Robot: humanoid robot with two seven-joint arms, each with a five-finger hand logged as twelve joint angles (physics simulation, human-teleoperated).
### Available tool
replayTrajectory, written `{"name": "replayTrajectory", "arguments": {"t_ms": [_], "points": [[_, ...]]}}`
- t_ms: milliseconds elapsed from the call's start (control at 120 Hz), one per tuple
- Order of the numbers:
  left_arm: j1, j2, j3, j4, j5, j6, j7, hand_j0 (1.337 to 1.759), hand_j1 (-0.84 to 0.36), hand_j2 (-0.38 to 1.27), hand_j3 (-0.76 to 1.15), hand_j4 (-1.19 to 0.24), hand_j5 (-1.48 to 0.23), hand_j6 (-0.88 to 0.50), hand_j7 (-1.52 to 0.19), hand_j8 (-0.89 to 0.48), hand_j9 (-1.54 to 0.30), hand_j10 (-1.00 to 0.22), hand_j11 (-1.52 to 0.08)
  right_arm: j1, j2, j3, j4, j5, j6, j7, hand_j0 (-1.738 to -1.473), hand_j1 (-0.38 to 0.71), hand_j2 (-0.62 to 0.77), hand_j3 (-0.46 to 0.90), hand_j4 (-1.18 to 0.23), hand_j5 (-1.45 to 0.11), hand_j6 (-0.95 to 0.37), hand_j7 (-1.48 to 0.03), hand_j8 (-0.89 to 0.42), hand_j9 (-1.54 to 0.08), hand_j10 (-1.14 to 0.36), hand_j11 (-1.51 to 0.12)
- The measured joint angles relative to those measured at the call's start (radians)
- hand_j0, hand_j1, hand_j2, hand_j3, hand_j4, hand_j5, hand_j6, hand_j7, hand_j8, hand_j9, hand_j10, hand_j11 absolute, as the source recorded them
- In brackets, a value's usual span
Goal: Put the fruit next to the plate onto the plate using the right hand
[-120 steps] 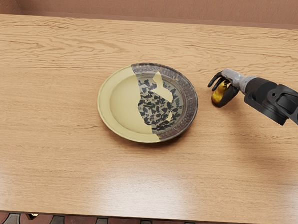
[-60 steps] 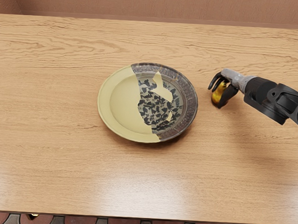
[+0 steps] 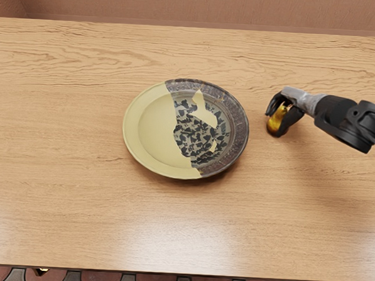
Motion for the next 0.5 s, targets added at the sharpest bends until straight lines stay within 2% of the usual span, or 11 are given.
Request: {"name": "replayTrajectory", "arguments": {"t_ms": [258,350,358,392,500], "points": [[0.000,0.000,0.000,0.000,0.000,0.000,0.000,1.658,0.33,0.00,0.00,-0.01,-0.02,-0.01,-0.02,-0.01,-0.02,-0.01,-0.02,0.022,-0.046,0.021,0.027,0.037,0.055,-0.001,-1.656,0.26,0.47,0.00,-0.79,-1.09,-0.54,-1.05,-0.38,-1.07,-0.56,-1.07],[0.000,0.000,0.000,0.000,0.000,0.000,0.000,1.658,0.33,0.00,0.00,-0.01,-0.02,-0.01,-0.02,-0.01,-0.02,-0.01,-0.02,0.037,-0.067,0.023,0.052,0.050,0.061,-0.002,-1.657,0.28,0.52,0.00,-0.79,-1.11,-0.56,-1.06,-0.39,-1.09,-0.57,-1.08],[0.000,0.000,0.000,0.000,0.000,0.000,0.000,1.658,0.33,0.00,0.00,-0.01,-0.02,-0.01,-0.02,-0.01,-0.02,-0.01,-0.02,0.038,-0.069,0.023,0.055,0.051,0.061,-0.002,-1.657,0.28,0.53,0.00,-0.80,-1.10,-0.56,-1.06,-0.44,-1.09,-0.57,-1.08],[0.000,0.000,0.000,0.000,0.000,0.000,0.000,1.658,0.33,0.00,0.00,-0.01,-0.02,-0.01,-0.02,-0.01,-0.02,-0.01,-0.02,0.042,-0.077,0.029,0.064,0.055,0.063,-0.002,-1.657,0.28,0.58,0.00,-0.80,-1.10,-0.58,-1.07,-0.44,-1.09,-0.61,-1.09],[0.000,0.000,0.000,0.000,0.000,0.000,0.000,1.658,0.33,0.00,0.00,-0.01,-0.02,-0.01,-0.02,-0.01,-0.02,-0.01,-0.02,0.053,-0.098,0.049,0.090,0.072,0.085,-0.008,-1.657,0.29,0.60,0.00,-0.82,-1.12,-0.59,-1.08,-0.46,-1.12,-0.70,-1.11]]}}
